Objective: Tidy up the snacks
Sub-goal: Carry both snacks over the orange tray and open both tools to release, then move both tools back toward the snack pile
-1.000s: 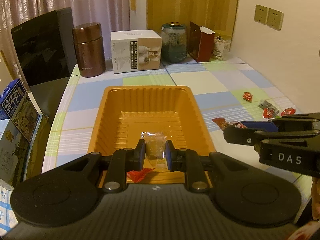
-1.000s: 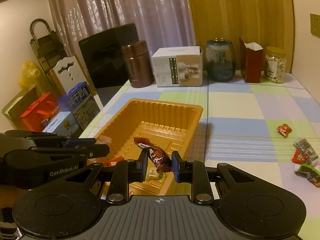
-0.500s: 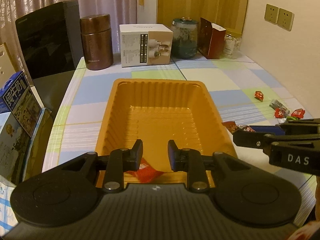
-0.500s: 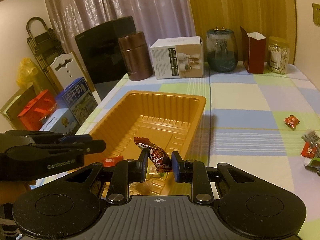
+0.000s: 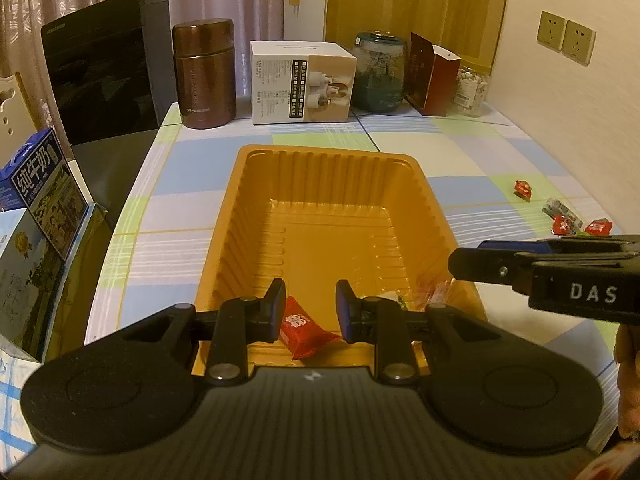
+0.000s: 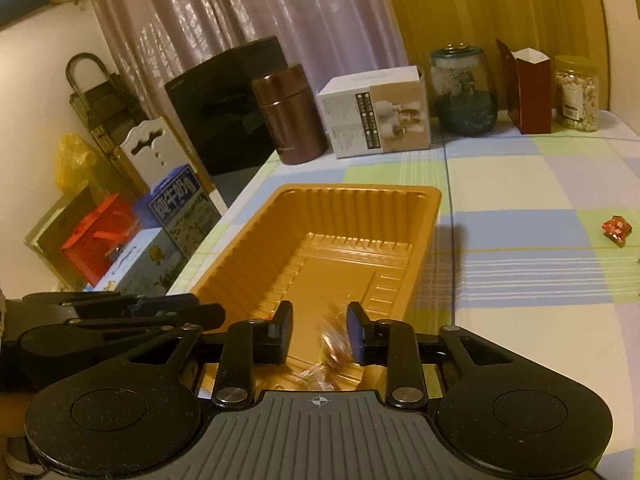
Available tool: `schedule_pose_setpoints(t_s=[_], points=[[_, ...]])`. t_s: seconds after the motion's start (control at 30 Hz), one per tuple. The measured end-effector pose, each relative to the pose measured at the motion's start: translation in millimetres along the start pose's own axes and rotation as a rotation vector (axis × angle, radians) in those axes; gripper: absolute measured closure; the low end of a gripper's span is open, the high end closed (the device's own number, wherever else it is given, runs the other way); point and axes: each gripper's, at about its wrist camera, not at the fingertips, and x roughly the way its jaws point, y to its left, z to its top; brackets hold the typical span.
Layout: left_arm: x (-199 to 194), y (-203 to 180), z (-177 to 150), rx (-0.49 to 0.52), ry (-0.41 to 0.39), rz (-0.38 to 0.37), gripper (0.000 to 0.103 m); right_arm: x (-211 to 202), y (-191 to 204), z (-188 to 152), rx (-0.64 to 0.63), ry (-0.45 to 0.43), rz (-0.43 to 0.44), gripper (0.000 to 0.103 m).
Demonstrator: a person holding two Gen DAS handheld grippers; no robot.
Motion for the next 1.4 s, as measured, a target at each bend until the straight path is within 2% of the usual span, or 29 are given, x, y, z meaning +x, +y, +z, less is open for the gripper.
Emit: schedule_pose_setpoints(t_s=[0.03,0.07,0.57,0.77,0.87,0.93,1.07,1.2,1.3,1.4], points=[[0,0,0,0.0,-0.001,0.0,0.079,-2,-1,0,0.0,-0.004,-0.001,0.057],[-1,0,-1,-0.002,-0.001,-0.001,0.079,-3,-2,-1,0.0,-0.006,-0.003,0.055],[-29,-30,3,-0.002,-0.024,-0.027,0.078,-60,-19,-11,-0.003,-0.042,-0.121,0.055],[-45,-55,5,0.002,-0.035,-0.053,0.073,-93,-27,-13,0.017,-0.077,-0.164,0.055],[-52,-69,5,0.004,-0.036,-0.072,0.068,-112,-33,-14,0.029,-0.101,-0.187,0.055],[-58,-80,5,0.007,-0.042,-0.083,0.059,-125,-36,-15,0.025,-0.116,-0.209,0.055],[-66,-101,5,0.01,-0.053,-0.109,0.053,-150,-46,-21,0.007,-0.137,-0.272,0.055],[-68,-125,4,0.015,-0.055,-0.131,0.044,-174,-65,-30,0.024,-0.151,-0.331,0.054],[-68,-142,3,0.01,-0.058,-0.155,0.034,-192,-83,-36,0.053,-0.161,-0.365,0.053],[-66,-160,4,0.024,-0.06,-0.17,0.033,-207,-101,-39,0.07,-0.167,-0.398,0.051]])
